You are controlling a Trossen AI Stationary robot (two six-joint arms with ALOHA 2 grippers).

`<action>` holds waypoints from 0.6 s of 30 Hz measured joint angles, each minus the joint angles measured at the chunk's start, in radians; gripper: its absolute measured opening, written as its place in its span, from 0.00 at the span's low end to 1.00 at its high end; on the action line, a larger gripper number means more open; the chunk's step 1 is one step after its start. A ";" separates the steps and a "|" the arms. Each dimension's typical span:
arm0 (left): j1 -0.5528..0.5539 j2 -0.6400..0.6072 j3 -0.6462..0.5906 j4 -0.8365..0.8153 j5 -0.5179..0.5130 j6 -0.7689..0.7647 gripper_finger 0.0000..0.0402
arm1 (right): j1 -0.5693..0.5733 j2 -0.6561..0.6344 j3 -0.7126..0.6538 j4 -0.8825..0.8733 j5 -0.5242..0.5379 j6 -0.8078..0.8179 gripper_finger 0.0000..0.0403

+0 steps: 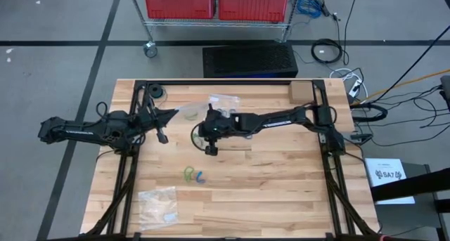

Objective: Sort rubber bands
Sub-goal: Put the top green rubber band into the bottom right zip bag

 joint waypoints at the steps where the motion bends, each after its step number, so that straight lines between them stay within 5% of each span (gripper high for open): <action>1: 0.000 0.000 0.000 -0.003 0.000 0.000 0.00 | 0.007 -0.014 0.000 -0.014 0.001 -0.009 0.01; 7: 0.000 0.015 0.000 -0.002 0.048 -0.003 0.00 | 0.054 -0.145 0.000 -0.074 0.006 -0.037 0.00; 18: 0.000 0.101 0.000 0.061 0.142 -0.004 0.00 | 0.102 -0.364 0.000 -0.100 0.231 -0.069 0.00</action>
